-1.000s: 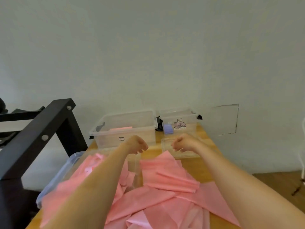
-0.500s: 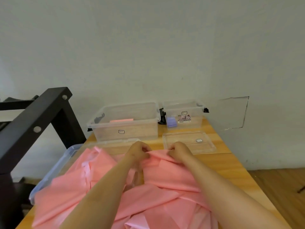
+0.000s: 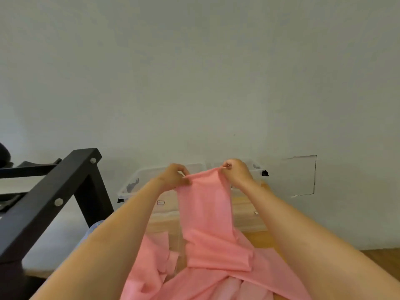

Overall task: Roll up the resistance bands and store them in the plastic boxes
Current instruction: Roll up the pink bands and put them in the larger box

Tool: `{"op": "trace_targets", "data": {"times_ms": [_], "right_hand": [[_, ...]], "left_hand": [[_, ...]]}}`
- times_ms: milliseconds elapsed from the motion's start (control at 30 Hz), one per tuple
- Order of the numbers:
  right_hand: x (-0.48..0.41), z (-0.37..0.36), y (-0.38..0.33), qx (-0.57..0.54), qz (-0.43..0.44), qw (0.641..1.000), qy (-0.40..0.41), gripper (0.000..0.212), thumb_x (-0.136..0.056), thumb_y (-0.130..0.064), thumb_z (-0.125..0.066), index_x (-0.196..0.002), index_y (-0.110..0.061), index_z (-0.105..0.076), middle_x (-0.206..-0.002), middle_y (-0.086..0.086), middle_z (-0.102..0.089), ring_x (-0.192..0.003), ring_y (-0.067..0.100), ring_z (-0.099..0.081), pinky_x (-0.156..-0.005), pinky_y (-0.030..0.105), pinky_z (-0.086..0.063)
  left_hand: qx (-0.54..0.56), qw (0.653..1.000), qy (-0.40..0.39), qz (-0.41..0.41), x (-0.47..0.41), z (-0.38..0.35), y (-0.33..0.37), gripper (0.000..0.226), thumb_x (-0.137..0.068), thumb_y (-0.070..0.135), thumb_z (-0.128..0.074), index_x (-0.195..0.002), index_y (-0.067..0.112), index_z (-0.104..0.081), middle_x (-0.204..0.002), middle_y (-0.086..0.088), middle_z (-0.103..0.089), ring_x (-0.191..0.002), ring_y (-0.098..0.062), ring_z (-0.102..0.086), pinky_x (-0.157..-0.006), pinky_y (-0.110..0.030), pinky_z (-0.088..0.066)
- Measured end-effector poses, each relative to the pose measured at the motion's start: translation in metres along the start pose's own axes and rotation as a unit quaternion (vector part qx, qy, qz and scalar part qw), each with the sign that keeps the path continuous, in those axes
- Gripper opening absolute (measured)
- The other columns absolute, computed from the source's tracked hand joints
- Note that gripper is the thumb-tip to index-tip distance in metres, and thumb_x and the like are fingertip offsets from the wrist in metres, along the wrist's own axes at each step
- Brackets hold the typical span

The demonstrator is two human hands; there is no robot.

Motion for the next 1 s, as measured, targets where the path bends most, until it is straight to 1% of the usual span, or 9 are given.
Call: {"op": "trace_targets", "data": {"times_ms": [133, 300, 500, 600, 700, 733, 800, 900, 1000], "right_hand": [[-0.016, 0.044, -0.054, -0.029, 0.049, 0.997, 0.052, 0.008, -0.085, -0.022, -0.061, -0.077, -0.022, -0.064, -0.086, -0.001, -0.067, -0.087, 0.022, -0.064, -0.080, 0.035, -0.052], [-0.025, 0.096, -0.119, -0.077, 0.107, 0.983, 0.126, 0.009, -0.086, -0.014, -0.060, -0.083, -0.014, -0.069, -0.084, 0.001, -0.066, -0.082, 0.018, -0.061, -0.071, 0.025, -0.042], [-0.028, 0.132, -0.168, -0.120, 0.147, 0.965, 0.182, 0.012, -0.088, -0.014, -0.060, -0.091, -0.009, -0.070, -0.084, 0.000, -0.063, -0.079, 0.015, -0.057, -0.069, 0.023, -0.039], [-0.032, 0.132, -0.171, -0.101, 0.142, 0.972, 0.157, 0.014, -0.089, -0.014, -0.058, -0.087, -0.005, -0.069, -0.082, 0.006, -0.064, -0.076, 0.017, -0.056, -0.068, 0.024, -0.040], [-0.036, 0.125, -0.167, -0.046, 0.138, 0.985, 0.096, 0.030, -0.089, -0.016, -0.056, -0.061, -0.006, -0.052, -0.063, 0.012, -0.051, -0.065, 0.020, -0.048, -0.064, 0.035, -0.046], [-0.037, 0.124, -0.167, -0.041, 0.137, 0.987, 0.067, 0.033, -0.090, -0.016, -0.056, -0.059, -0.009, -0.047, -0.061, 0.009, -0.046, -0.064, 0.021, -0.048, -0.065, 0.040, -0.051], [-0.038, 0.126, -0.171, -0.030, 0.138, 0.990, 0.027, 0.029, -0.092, -0.018, -0.056, -0.065, -0.008, -0.052, -0.068, 0.010, -0.049, -0.067, 0.024, -0.052, -0.067, 0.039, -0.055], [-0.037, 0.135, -0.179, -0.026, 0.145, 0.989, 0.014, 0.027, -0.094, -0.022, -0.055, -0.079, -0.001, -0.061, -0.078, 0.012, -0.056, -0.069, 0.023, -0.057, -0.056, 0.029, -0.051], [-0.039, 0.135, -0.181, -0.042, 0.138, 0.989, -0.019, 0.031, -0.096, -0.024, -0.054, -0.091, 0.004, -0.066, -0.080, 0.010, -0.061, -0.064, 0.018, -0.060, -0.053, 0.025, -0.050]], "left_hand": [[0.024, 0.995, 0.077, -0.063, 0.000, 0.057, 0.053, 0.029, -0.073, -0.006, -0.075, -0.068, 0.016, -0.057, -0.066, -0.004, -0.061, -0.059, -0.013, -0.052, -0.049, -0.017, -0.038], [0.026, 0.983, 0.138, -0.114, 0.003, 0.110, 0.115, 0.024, -0.074, -0.003, -0.073, -0.074, 0.016, -0.059, -0.073, -0.003, -0.063, -0.065, -0.013, -0.055, -0.057, -0.021, -0.042], [0.067, 0.953, 0.254, -0.149, 0.008, 0.152, 0.159, 0.021, -0.074, 0.001, -0.072, -0.085, 0.017, -0.064, -0.084, -0.002, -0.063, -0.075, -0.015, -0.057, -0.062, -0.022, -0.044], [0.012, 0.976, 0.178, -0.126, 0.005, 0.150, 0.157, 0.017, -0.079, 0.005, -0.071, -0.093, 0.014, -0.070, -0.089, -0.004, -0.066, -0.082, -0.016, -0.060, -0.070, -0.025, -0.049], [-0.050, 0.996, 0.032, -0.074, 0.006, 0.141, 0.147, 0.018, -0.082, 0.008, -0.071, -0.100, 0.010, -0.071, -0.096, -0.008, -0.068, -0.091, -0.021, -0.064, -0.086, -0.030, -0.054], [-0.054, 0.996, -0.013, -0.062, 0.008, 0.140, 0.147, 0.017, -0.084, 0.008, -0.069, -0.101, 0.008, -0.071, -0.097, -0.007, -0.068, -0.091, -0.019, -0.065, -0.086, -0.028, -0.054], [-0.032, 0.995, -0.077, -0.047, 0.014, 0.140, 0.149, 0.013, -0.090, 0.013, -0.065, -0.100, 0.007, -0.071, -0.096, -0.005, -0.069, -0.090, -0.015, -0.065, -0.082, -0.023, -0.055], [0.000, 0.994, -0.099, -0.041, 0.019, 0.147, 0.155, 0.016, -0.094, 0.022, -0.060, -0.093, 0.008, -0.069, -0.093, -0.004, -0.068, -0.090, -0.015, -0.064, -0.086, -0.029, -0.055], [-0.030, 0.996, -0.073, -0.050, 0.019, 0.154, 0.158, 0.012, -0.092, 0.018, -0.063, -0.087, 0.008, -0.065, -0.088, -0.004, -0.066, -0.086, -0.015, -0.064, -0.085, -0.029, -0.056]]}}
Point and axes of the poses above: each hand's wrist, its own x-axis away from the middle knuckle, its own z-axis out of the back of the hand, y = z × x, the point moved 6 cm from there along -x, towards the middle knuckle
